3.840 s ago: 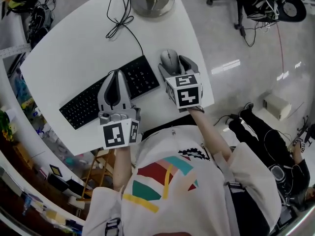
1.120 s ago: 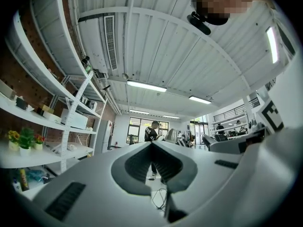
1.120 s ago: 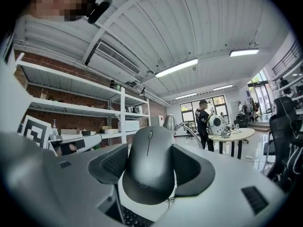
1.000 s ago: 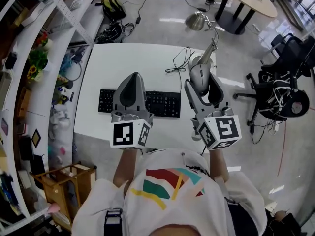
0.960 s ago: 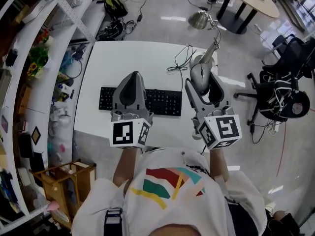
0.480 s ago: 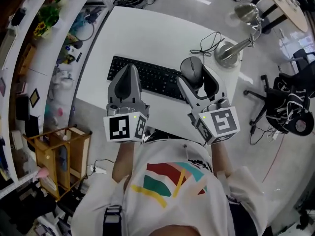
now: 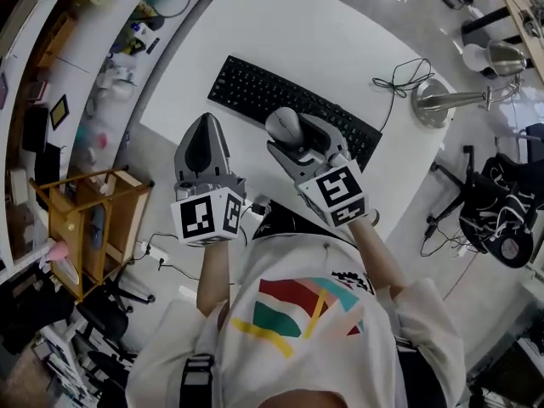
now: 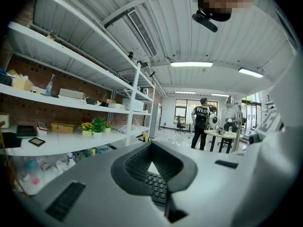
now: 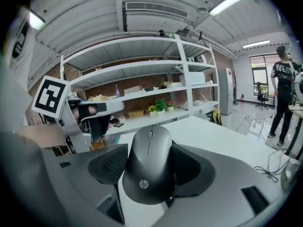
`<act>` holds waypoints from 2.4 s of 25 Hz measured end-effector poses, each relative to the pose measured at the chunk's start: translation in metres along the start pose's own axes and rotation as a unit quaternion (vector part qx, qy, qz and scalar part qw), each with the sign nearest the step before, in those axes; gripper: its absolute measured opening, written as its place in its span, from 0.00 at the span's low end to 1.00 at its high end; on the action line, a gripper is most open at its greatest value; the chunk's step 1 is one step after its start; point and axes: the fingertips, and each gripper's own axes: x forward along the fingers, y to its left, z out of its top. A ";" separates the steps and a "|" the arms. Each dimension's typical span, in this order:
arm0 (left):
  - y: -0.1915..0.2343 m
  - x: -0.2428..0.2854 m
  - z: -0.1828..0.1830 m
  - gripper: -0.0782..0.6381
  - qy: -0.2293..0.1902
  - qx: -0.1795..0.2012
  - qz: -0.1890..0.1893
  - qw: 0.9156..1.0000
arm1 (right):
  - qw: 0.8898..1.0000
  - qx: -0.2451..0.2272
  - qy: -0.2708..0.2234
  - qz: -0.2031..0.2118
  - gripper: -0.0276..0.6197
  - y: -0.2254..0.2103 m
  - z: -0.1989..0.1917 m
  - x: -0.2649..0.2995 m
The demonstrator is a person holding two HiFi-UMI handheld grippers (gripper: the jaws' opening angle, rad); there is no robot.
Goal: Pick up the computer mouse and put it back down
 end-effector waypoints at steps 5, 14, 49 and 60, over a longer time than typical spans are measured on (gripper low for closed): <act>0.024 -0.006 -0.018 0.17 0.018 -0.009 0.025 0.999 | 0.998 -0.017 0.056 0.039 0.50 0.027 -0.043 0.043; 0.040 -0.003 -0.042 0.17 0.052 0.004 0.030 0.998 | 0.982 -0.092 0.145 0.075 0.50 0.054 -0.111 0.082; 0.032 -0.007 -0.031 0.17 0.038 -0.002 0.015 0.999 | 0.996 -0.025 0.073 0.040 0.51 0.040 -0.047 0.049; -0.054 0.004 0.079 0.17 -0.078 0.038 -0.088 0.992 | 0.988 0.014 -0.137 -0.068 0.42 -0.045 0.100 -0.076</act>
